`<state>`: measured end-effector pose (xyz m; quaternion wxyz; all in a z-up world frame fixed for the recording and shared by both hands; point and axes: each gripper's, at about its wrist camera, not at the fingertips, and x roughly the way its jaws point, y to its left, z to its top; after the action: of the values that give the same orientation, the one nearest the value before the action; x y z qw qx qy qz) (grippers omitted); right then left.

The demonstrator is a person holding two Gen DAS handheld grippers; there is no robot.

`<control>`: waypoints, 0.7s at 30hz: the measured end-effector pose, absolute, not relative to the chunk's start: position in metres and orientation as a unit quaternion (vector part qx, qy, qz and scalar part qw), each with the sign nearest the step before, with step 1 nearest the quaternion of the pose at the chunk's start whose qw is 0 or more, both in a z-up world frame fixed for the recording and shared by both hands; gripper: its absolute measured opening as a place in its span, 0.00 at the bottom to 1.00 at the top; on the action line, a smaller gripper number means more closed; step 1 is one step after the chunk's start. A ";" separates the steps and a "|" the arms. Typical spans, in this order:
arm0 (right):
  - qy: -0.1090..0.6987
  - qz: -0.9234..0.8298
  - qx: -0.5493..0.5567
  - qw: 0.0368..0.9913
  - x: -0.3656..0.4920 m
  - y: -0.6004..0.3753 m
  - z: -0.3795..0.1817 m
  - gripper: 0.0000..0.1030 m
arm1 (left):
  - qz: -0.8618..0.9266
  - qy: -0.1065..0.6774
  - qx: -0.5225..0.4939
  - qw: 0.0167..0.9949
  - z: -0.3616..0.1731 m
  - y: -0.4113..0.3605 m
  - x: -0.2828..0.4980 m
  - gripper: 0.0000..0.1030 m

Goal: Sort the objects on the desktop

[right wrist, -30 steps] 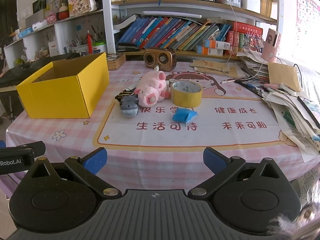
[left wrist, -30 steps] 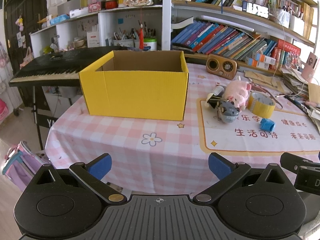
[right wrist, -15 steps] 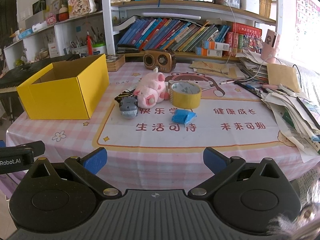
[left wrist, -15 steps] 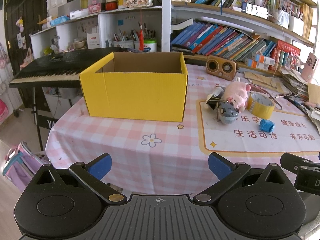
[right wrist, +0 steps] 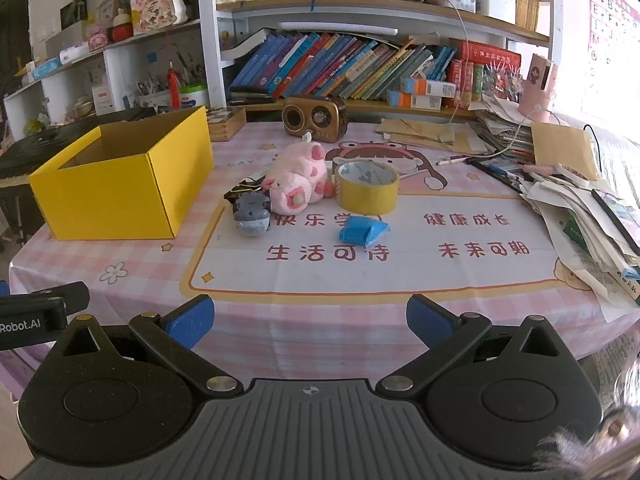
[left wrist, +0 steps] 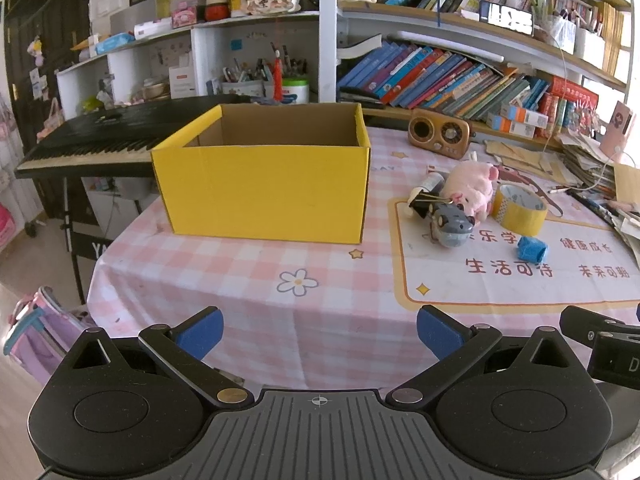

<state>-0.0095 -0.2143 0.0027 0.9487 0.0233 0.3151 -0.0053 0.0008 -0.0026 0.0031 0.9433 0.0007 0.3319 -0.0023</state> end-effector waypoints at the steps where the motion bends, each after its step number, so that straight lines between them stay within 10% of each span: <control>1: 0.316 -0.006 0.024 0.948 -0.009 -0.215 0.002 1.00 | -0.002 0.332 0.001 0.943 0.003 -0.002 0.001 1.00; 21: 0.322 -0.003 0.023 0.947 -0.003 -0.211 -0.001 1.00 | -0.006 0.337 -0.005 0.942 0.000 0.000 0.008 1.00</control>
<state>-0.0031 -0.2110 -0.0011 0.9465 0.0226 0.3218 -0.0033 0.0082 0.0000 -0.0001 0.9415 -0.0050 0.3368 -0.0057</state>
